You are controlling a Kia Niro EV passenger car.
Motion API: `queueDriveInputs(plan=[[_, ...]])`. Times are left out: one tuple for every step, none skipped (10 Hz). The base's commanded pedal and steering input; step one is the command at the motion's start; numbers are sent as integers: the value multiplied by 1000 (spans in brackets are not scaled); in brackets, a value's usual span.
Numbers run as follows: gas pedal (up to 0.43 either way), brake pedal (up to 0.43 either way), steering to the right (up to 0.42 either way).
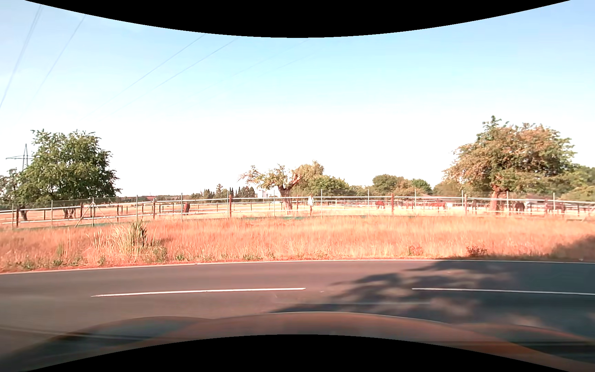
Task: Follow the waypoints while adhering to traffic rules and regulations
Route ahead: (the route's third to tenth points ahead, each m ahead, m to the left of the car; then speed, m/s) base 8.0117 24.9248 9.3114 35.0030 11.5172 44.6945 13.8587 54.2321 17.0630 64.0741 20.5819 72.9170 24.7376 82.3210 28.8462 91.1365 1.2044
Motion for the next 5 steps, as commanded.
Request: queueDriveInputs(plan=[[118, 0, -160], [118, 0, -178], [130, 0, -199], [130, 0, -237], [130, 0, -291]])
